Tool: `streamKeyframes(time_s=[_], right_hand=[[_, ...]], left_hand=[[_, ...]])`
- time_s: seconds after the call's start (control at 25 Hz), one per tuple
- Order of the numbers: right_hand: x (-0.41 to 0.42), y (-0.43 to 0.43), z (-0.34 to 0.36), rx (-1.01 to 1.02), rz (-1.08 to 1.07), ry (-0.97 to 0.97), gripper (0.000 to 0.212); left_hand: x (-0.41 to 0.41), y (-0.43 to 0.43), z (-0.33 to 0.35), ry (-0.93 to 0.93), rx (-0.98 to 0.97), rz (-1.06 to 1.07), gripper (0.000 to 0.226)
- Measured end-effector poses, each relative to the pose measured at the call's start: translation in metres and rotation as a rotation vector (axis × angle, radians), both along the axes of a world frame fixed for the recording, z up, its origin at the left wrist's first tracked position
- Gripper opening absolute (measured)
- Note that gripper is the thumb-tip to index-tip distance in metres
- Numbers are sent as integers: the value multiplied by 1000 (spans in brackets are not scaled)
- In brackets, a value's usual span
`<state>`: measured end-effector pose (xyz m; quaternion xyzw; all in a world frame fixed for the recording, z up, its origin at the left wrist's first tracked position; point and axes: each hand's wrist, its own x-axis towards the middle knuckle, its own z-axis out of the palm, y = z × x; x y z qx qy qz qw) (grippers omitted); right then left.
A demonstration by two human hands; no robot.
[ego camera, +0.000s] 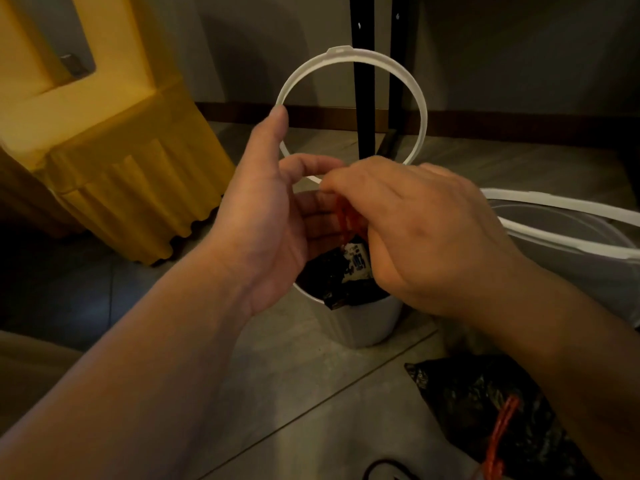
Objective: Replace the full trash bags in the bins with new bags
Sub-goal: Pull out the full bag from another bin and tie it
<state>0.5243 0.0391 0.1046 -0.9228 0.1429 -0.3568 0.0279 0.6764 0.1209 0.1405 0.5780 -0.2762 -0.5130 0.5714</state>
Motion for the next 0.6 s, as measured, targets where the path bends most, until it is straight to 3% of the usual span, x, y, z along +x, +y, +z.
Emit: streamKeyframes(time_s=[0.12,0.2,0.28,0.36,0.4,0.52,0.6], right_hand=[[7,-5,-19,268,6,-330,29],[7,-11,-38,409,-26,-422,46],[12,-19,-58,573,-82,-228,88],[25,-24,-72,738,-106,-51,108],[33,-27,-77,787,-76,-54,103],[56,-33,-94,837,-11,-185,52],[66,-34,-104,847,-23,-207,32]], left_hand=[[5,1,1,26,-1,-29,78],[8,1,3,35,-16,-9,77],[12,0,8,15,-43,-2,76],[11,-3,13,-21,-55,-20,76],[9,-6,16,-39,-56,-32,76],[3,-12,21,-107,-53,-63,74],[3,-15,28,-164,-66,-72,72]])
